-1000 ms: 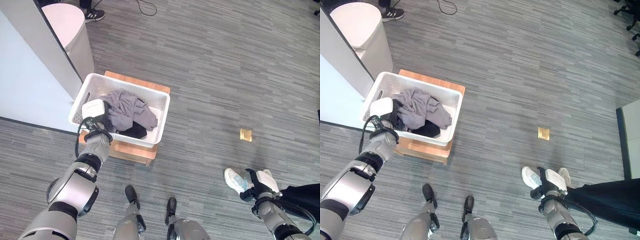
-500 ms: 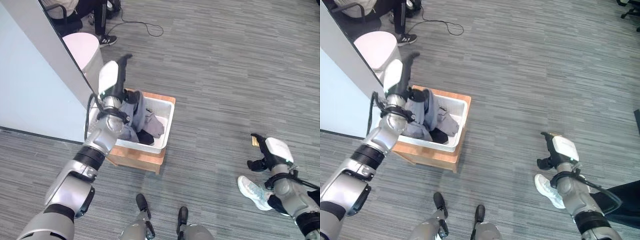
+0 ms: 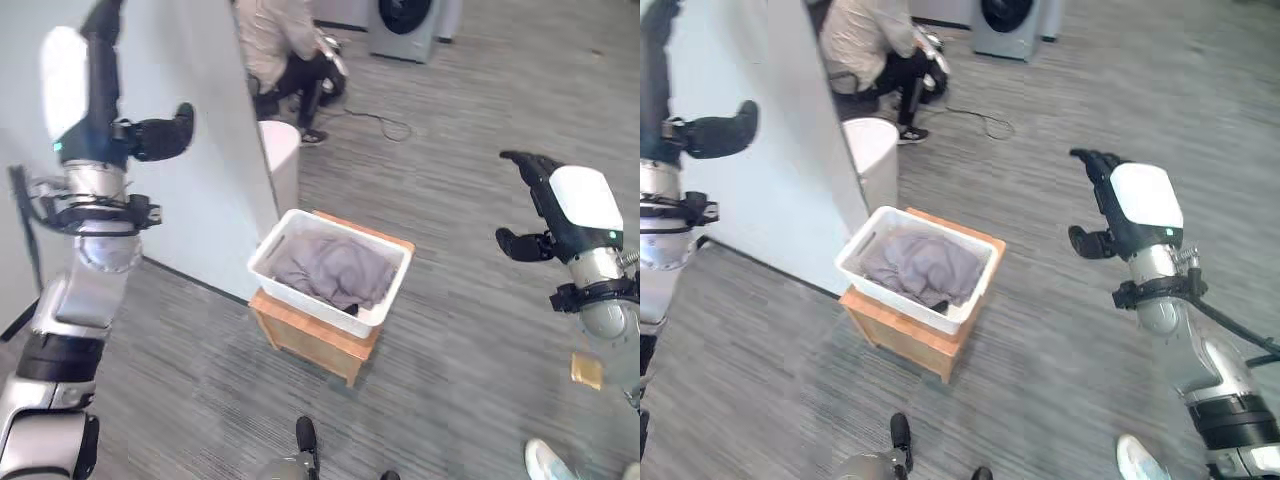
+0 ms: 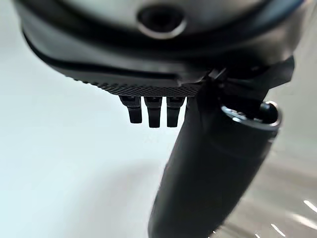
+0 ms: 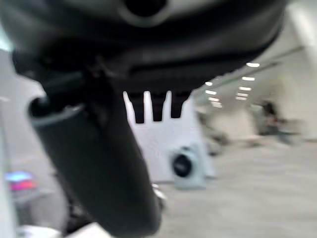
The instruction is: Pick up bed clothes into laundry basket.
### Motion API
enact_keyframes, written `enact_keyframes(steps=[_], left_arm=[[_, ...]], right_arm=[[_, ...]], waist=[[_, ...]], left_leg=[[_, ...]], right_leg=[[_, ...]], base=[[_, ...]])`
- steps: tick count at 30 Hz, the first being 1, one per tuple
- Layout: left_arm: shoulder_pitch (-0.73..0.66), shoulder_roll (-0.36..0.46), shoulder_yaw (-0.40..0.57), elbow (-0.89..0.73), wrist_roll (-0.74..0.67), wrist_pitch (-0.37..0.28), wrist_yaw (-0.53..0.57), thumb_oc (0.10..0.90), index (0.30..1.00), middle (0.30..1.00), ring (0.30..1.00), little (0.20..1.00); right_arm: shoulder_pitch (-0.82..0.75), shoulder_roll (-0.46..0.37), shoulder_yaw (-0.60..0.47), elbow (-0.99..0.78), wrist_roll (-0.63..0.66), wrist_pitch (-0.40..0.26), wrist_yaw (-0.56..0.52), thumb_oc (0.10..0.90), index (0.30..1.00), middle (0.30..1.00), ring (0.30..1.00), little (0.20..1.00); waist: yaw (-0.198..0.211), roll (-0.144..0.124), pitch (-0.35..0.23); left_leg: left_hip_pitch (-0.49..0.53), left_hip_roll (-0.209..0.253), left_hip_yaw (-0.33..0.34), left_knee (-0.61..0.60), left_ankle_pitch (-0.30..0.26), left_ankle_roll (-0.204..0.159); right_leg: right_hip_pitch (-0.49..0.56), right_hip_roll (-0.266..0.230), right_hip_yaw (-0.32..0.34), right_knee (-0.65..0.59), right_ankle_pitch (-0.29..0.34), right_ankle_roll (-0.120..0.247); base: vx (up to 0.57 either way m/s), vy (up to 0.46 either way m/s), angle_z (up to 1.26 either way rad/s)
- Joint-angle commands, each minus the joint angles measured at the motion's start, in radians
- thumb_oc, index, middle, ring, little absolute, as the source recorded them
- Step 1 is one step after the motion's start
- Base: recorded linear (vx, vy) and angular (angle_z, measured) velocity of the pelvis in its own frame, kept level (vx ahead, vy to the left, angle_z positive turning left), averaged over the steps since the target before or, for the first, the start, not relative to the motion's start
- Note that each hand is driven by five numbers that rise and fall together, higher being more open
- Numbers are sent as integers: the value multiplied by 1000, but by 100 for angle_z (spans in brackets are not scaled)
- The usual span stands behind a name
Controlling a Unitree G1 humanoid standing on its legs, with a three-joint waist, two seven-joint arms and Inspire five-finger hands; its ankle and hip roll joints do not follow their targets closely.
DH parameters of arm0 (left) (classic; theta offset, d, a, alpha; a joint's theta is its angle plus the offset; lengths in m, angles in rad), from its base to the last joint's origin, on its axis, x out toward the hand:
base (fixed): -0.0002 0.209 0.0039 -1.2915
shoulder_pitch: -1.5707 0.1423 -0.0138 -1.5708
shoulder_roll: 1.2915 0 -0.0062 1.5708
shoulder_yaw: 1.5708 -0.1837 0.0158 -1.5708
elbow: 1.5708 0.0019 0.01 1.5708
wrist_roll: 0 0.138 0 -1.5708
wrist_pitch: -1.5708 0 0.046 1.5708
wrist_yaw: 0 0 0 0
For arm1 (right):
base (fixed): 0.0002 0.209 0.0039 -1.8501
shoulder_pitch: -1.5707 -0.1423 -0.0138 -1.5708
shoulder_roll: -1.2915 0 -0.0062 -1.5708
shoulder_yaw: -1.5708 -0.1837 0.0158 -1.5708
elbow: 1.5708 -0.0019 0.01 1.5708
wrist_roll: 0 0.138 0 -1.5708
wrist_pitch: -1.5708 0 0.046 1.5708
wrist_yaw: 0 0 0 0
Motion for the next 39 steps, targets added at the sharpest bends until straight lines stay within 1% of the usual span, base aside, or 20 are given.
enact_keyframes(steps=[1,6,8,9,10,11,12,17,19,20,21,25,26,29,31,33,34,36,38,39], left_arm=[[43,44,19,-45,22,-66,39,800,900,900,900,900],[195,-5,123,-132,71,-51,73,800,900,900,900,900],[150,-38,80,-112,89,-41,114,800,900,900,900,900],[147,-38,77,-110,89,-41,114,800,900,900,900,900],[150,-39,55,-98,76,-41,130,800,900,900,900,900],[150,-39,54,-98,76,-41,130,800,900,900,900,900],[136,-24,31,-58,66,-29,152,800,900,900,900,900],[214,-44,81,-60,58,-16,152,800,900,900,900,900],[298,-94,127,-73,49,-32,160,800,900,900,900,900],[302,-94,132,-75,49,-32,159,800,900,900,900,900],[372,-130,170,-101,43,-38,146,800,900,900,900,900],[525,-242,206,-176,23,-68,120,800,900,900,900,900],[566,-282,205,-189,8,-80,112,800,900,900,900,900],[630,-348,195,-200,-46,-110,77,800,900,900,900,900],[624,-351,170,-161,-127,-123,17,800,900,900,900,900],[594,-330,129,-132,-153,-113,-6,800,900,900,900,900],[592,-327,127,-122,-171,-119,-23,800,900,900,900,900],[589,-335,123,-110,-202,-129,-30,800,900,900,900,900],[569,-328,109,-113,-199,-135,-29,800,900,900,900,900],[514,-297,70,-127,-205,-153,-28,800,900,900,900,900]], right_arm=[[-208,40,11,-155,43,-47,-110,800,900,900,900,900],[-7,158,30,-218,-93,-57,-80,800,900,900,900,900],[12,165,22,-273,-173,-50,-70,800,900,900,900,900],[13,164,19,-274,-173,-50,-70,800,900,900,900,900],[39,151,19,-328,-172,-70,-65,800,900,900,900,900],[39,151,19,-328,-172,-70,-65,800,900,900,900,900],[14,131,60,-339,-145,-89,-61,800,900,900,900,900],[-74,103,136,-342,-123,-93,-49,800,900,900,900,900],[-120,94,162,-296,-116,-87,-62,800,900,900,900,900],[-125,94,167,-293,-116,-87,-63,800,900,900,900,900],[-111,115,153,-267,-139,-64,-65,800,900,900,900,900],[-26,174,101,-255,-169,-46,-82,800,900,900,900,900],[19,192,74,-240,-174,-44,-91,800,900,900,900,900],[142,228,-20,-215,-179,-43,-108,800,900,900,900,900],[210,252,-101,-173,-172,-31,-121,800,900,900,900,900],[256,262,-162,-144,-160,-22,-140,800,900,900,900,900],[282,260,-197,-153,-161,-17,-142,800,900,900,900,900],[282,278,-190,-143,-166,-1,-134,800,900,900,900,900],[264,288,-181,-131,-169,-2,-140,800,900,900,900,900],[232,319,-146,-143,-167,-4,-134,800,900,900,900,900]], waist=[[69,-35,-87],[80,-22,-82],[5,-16,-61],[6,-14,-63],[-24,-22,-63],[-23,-22,-65],[-13,-38,-63],[57,-44,-63],[50,-44,-35],[50,-44,-34],[39,-54,-29],[56,-76,-17],[52,-93,-18],[14,-124,-52],[-43,-146,-86],[-127,-144,-118],[-149,-135,-133],[-157,-115,-132],[-163,-113,-111],[-209,-114,-69]], left_leg=[[65,101,3,4,-134,-155],[42,111,-40,4,-102,-155],[19,121,-132,4,-92,-139],[14,124,-133,4,-89,-140],[1,94,-207,4,-73,-126],[1,94,-206,4,-76,-127],[-40,69,-278,4,-43,-127],[-133,99,-342,4,-11,-176],[-156,159,-124,4,-44,-157],[-155,159,-120,4,-43,-156],[-100,217,92,47,-70,-118],[-52,186,61,282,-183,-100],[-30,178,53,364,-261,-91],[114,224,181,470,-355,-86],[180,229,380,515,-383,-94],[246,224,593,328,-394,-55],[260,203,613,247,-373,-45],[281,116,573,99,-355,-24],[295,107,573,50,-333,-20],[307,132,521,11,-325,-21]], right_leg=[[-33,-100,-69,3,-45,84],[-30,-85,-118,111,-95,71],[-115,-28,188,248,-192,59],[-121,-25,189,249,-190,57],[-111,43,450,228,-218,19],[-109,43,450,225,-218,18],[-40,71,559,129,-223,-17],[9,87,438,3,-205,-44],[-5,69,331,3,-195,-46],[-6,68,335,3,-193,-45],[-28,47,253,3,-172,-50],[-43,10,160,3,-133,-55],[-46,-5,118,3,-124,-51],[-73,-15,-8,3,-129,-60],[-90,-45,-176,3,-125,-77],[-100,-74,-327,4,-92,-66],[-98,-93,-352,7,-63,-66],[-114,-121,-390,54,-26,-47],[-133,-154,-408,130,-20,-31],[-235,-200,-253,325,-18,54]], base=[[32,-4,45],[-7,-27,39],[-63,-54,111],[-108,-52,171],[-31,-32,163],[-155,-143,164],[-195,-192,137],[-264,-224,116],[-376,-54,115],[-364,0,137],[-381,-22,119],[-316,-63,98],[-191,-88,120],[-161,-53,280],[-207,58,279],[-187,206,295],[-115,346,248],[-90,371,262],[-77,226,134],[-68,125,113]])
